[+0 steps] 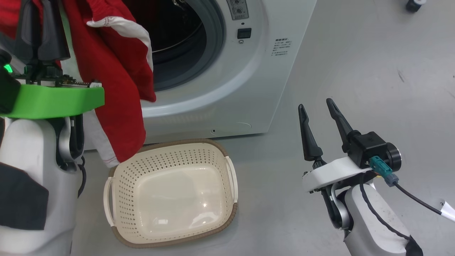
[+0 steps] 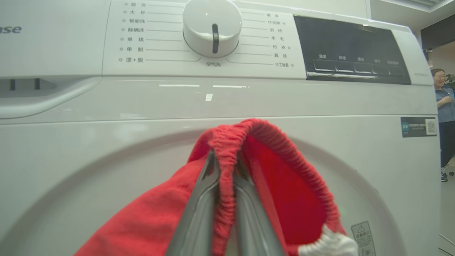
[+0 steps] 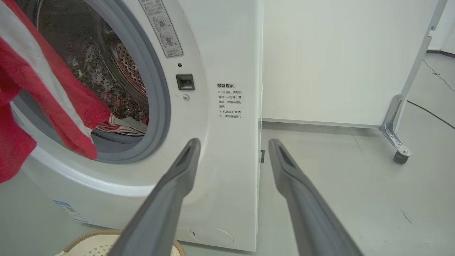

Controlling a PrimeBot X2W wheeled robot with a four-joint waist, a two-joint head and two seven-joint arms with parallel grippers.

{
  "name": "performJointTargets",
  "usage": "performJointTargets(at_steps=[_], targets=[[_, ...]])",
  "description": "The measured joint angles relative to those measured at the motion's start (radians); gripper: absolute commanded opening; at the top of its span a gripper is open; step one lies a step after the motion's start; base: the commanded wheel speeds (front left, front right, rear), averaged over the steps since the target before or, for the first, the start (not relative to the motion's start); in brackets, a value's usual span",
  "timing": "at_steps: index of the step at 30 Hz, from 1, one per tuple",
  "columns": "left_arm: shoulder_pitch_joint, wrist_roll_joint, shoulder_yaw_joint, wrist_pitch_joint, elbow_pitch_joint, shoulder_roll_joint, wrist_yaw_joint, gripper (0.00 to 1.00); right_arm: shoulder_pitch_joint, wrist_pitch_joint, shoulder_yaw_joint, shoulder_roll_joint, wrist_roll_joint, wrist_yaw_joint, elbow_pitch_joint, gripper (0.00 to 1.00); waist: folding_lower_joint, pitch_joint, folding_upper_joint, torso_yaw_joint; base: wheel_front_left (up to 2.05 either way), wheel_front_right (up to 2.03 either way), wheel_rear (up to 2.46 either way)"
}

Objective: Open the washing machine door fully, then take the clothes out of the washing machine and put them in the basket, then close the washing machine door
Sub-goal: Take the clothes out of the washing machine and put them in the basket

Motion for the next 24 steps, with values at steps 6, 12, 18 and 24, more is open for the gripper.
performJointTargets(at_steps=[6,12,18,24], targets=[[0.068,0.011,0.001,0.0,-0.082,-0.006,0.007,0.0,0.03,0.0,-0.007,0.0,0.0,0.005,0.01,1.0,0.0,-0.041,0.0,0.01,0.0,0.0,0.0],[0.162,0.012,0.001,0.0,-0.139,-0.014,0.02,0.0,0.035,0.0,-0.008,0.0,-0.002,0.009,0.009,1.0,0.0,-0.066,0.0,0.014,0.0,0.0,0.0],[0.282,0.008,0.01,0.0,-0.146,-0.026,0.04,0.0,0.036,0.0,-0.01,0.0,-0.007,0.016,-0.003,1.0,0.0,-0.053,0.0,0.009,0.0,0.0,0.0],[0.371,-0.002,0.013,0.0,-0.118,-0.033,0.047,0.0,0.037,0.0,-0.013,0.001,-0.009,0.017,-0.016,1.0,0.0,-0.029,0.0,0.006,0.0,0.0,0.0]])
